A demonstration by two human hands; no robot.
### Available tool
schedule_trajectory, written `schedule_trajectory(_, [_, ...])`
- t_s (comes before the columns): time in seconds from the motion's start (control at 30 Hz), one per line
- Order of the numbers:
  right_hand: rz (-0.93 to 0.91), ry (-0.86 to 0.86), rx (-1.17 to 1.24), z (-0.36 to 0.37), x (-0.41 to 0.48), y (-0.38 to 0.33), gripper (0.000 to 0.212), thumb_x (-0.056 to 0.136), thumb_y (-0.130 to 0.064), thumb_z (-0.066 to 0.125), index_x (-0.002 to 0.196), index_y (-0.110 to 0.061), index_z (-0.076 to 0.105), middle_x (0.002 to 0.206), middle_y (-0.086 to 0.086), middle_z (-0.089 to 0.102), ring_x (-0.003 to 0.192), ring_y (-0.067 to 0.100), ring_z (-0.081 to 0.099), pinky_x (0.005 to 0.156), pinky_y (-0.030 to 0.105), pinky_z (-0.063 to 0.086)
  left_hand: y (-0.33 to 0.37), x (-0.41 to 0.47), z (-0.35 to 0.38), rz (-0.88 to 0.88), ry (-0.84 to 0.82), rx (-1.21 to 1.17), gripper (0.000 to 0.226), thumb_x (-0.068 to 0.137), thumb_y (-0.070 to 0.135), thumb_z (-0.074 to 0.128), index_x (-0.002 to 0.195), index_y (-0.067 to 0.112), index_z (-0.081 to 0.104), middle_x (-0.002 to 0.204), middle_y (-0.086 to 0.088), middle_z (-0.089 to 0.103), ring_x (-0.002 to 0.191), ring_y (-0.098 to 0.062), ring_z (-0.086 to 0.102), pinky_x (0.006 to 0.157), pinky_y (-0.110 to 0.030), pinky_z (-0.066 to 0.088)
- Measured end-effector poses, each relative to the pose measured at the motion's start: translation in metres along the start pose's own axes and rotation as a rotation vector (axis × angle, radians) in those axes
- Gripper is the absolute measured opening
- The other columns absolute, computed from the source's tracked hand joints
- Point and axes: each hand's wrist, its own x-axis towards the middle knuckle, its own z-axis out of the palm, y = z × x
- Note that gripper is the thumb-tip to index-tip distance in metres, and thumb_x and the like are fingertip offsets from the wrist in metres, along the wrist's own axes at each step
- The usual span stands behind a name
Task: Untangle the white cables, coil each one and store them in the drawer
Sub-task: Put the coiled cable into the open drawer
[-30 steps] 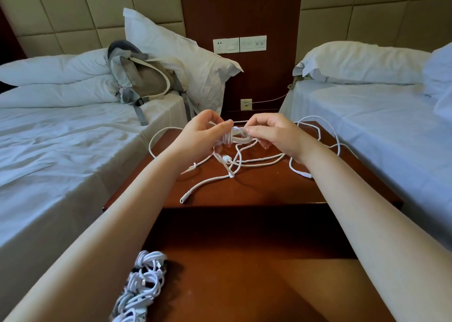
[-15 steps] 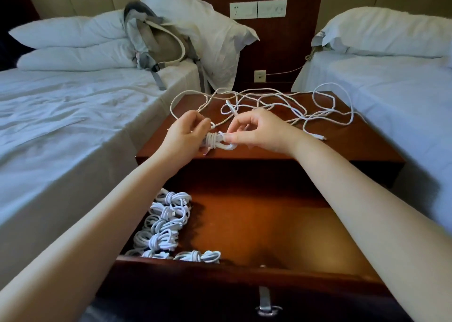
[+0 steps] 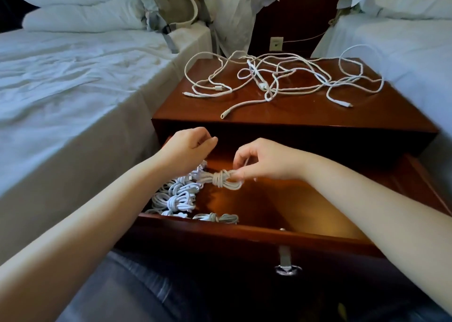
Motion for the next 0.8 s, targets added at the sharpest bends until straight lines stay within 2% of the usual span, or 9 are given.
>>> schedule_trajectory(0.13, [0.041,-0.058,-0.054,0.008,0.002,0.005,0.012,0.083,-0.032,0.069,0.082,-0.020,0.068,0.085,0.004,0.070,0.070,0.015,0.063,0.068,0.032,0.055,-0.005,-0.001,-0.003,-0.027,-0.113,0.092,0.034,0.095,0.036,0.047,0.102,0.009,0.067,0.098,-0.004,0.066,0.093,-0.018,0.060,0.085,-0.034,0.047])
schedule_trajectory(0.2, [0.042,-0.060,-0.085,0.010,0.002,0.004,0.011,0.083,-0.032,0.070,0.080,-0.021,0.069,0.082,0.002,0.069,0.071,0.013,0.064,0.066,0.025,0.052,-0.006,-0.001,-0.001,-0.027,-0.187,0.124,0.038,0.096,0.037,0.044,0.107,0.009,0.067,0.106,-0.005,0.066,0.100,-0.018,0.059,0.091,-0.034,0.044])
schedule_trajectory(0.3, [0.044,-0.096,-0.147,0.016,0.000,0.002,0.010,0.082,-0.032,0.071,0.080,-0.022,0.069,0.079,-0.004,0.067,0.068,0.004,0.059,0.057,0.011,0.043,-0.008,-0.002,0.003,-0.058,-0.259,0.176,0.037,0.097,0.039,0.041,0.114,0.015,0.064,0.115,0.001,0.063,0.110,-0.013,0.055,0.088,-0.021,0.025])
schedule_trajectory(0.37, [0.050,-0.150,-0.197,0.021,0.000,0.002,0.010,0.081,-0.035,0.071,0.081,-0.026,0.069,0.080,-0.010,0.064,0.071,0.002,0.058,0.061,0.013,0.042,-0.008,-0.002,0.004,-0.075,-0.277,0.198,0.036,0.096,0.041,0.042,0.117,0.020,0.062,0.118,0.003,0.062,0.113,-0.012,0.053,0.085,-0.020,0.018])
schedule_trajectory(0.47, [0.039,-0.210,-0.214,0.027,0.001,0.003,0.011,0.081,-0.039,0.070,0.083,-0.028,0.068,0.086,-0.011,0.065,0.079,0.004,0.060,0.070,0.021,0.048,-0.007,-0.002,0.004,-0.070,-0.291,0.218,0.035,0.096,0.041,0.043,0.118,0.021,0.062,0.119,0.004,0.061,0.114,-0.012,0.052,0.080,-0.018,0.016])
schedule_trajectory(0.57, [0.019,-0.228,-0.216,0.027,0.000,0.001,0.013,0.083,-0.038,0.068,0.087,-0.026,0.068,0.090,-0.010,0.065,0.081,0.004,0.059,0.070,0.020,0.047,-0.007,-0.002,0.005,-0.069,-0.301,0.213,0.035,0.096,0.040,0.043,0.119,0.021,0.061,0.119,0.003,0.061,0.114,-0.012,0.052,0.079,-0.018,0.014])
schedule_trajectory(0.7, [0.017,-0.253,-0.240,0.028,0.000,0.000,0.010,0.084,-0.040,0.066,0.090,-0.032,0.066,0.098,-0.010,0.061,0.089,0.006,0.058,0.080,0.027,0.050,-0.005,-0.003,0.005,-0.071,-0.318,0.224,0.035,0.096,0.040,0.043,0.117,0.020,0.062,0.117,0.003,0.062,0.114,-0.012,0.052,0.076,-0.018,0.017])
schedule_trajectory(0.8, [0.002,-0.249,-0.249,0.030,0.002,-0.002,0.013,0.084,-0.039,0.066,0.093,-0.031,0.064,0.099,-0.012,0.058,0.088,0.005,0.056,0.080,0.026,0.050,-0.006,-0.003,0.004,-0.056,-0.308,0.224,0.032,0.095,0.040,0.046,0.113,0.019,0.064,0.112,0.002,0.063,0.108,-0.013,0.055,0.084,-0.019,0.026])
